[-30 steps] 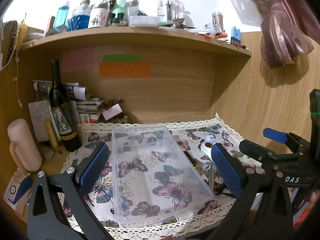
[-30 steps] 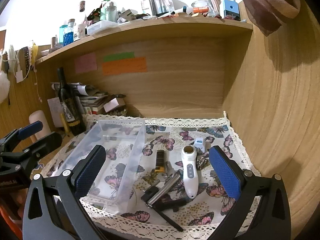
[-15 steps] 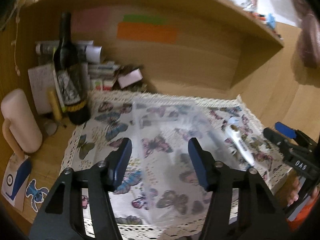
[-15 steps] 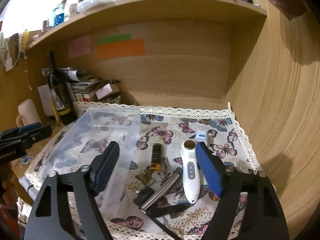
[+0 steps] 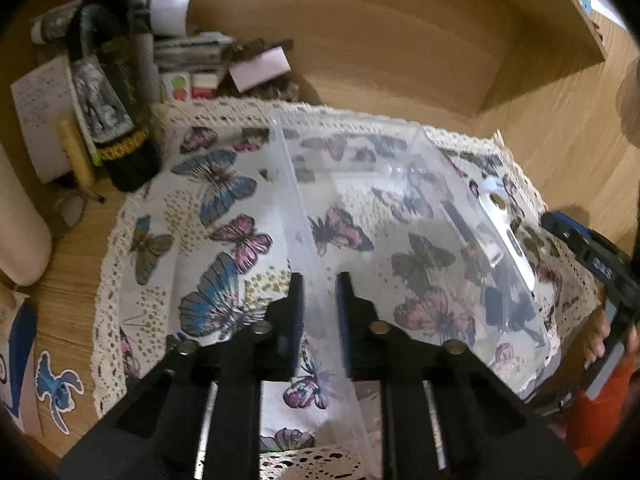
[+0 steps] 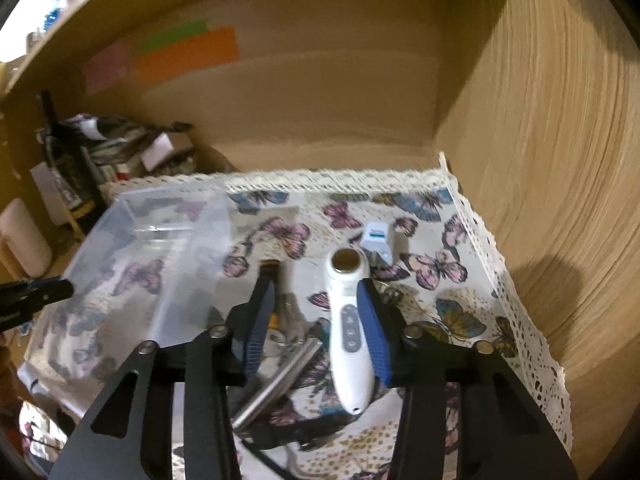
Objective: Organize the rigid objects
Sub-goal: 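Lower the right gripper onto the white handheld device and close on it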
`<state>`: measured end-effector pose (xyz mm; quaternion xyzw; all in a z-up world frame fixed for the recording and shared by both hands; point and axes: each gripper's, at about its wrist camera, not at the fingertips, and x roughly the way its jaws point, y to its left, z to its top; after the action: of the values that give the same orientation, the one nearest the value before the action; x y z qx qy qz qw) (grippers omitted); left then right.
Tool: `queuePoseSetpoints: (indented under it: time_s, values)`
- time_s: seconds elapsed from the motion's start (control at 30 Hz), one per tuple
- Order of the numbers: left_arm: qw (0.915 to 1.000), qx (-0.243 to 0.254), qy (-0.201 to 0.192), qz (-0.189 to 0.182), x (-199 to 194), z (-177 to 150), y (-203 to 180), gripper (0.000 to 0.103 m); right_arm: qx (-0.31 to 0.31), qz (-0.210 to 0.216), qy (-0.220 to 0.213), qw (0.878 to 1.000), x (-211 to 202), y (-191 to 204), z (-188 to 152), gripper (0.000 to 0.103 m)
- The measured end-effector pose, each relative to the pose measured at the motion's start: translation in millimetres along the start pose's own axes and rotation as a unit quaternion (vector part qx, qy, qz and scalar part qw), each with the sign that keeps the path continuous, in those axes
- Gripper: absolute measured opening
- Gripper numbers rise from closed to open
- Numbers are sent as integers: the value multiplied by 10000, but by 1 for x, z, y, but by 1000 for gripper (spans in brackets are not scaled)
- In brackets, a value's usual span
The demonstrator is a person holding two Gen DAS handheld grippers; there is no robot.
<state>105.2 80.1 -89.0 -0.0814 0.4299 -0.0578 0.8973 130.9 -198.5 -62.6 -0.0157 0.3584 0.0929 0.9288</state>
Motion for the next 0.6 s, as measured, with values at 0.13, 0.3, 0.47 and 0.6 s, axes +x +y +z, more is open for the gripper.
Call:
queuePoseSetpoints:
  time_s: [0.13, 0.3, 0.47, 0.6]
  values:
    - [10000, 38, 54, 0, 2, 0, -3, 13, 104, -26, 360, 9993, 24, -12, 4, 32]
    - [10000, 36, 54, 1, 3, 0, -3, 13, 115, 36, 692, 9975, 47, -17, 10, 32]
    - [10000, 53, 33, -12, 3, 0, -3, 13, 18, -10, 1058, 9944, 72, -14, 16, 33]
    - [10000, 43, 40, -37, 3, 0, -2, 13, -138, -192, 1202, 9925, 85, -11, 20, 33]
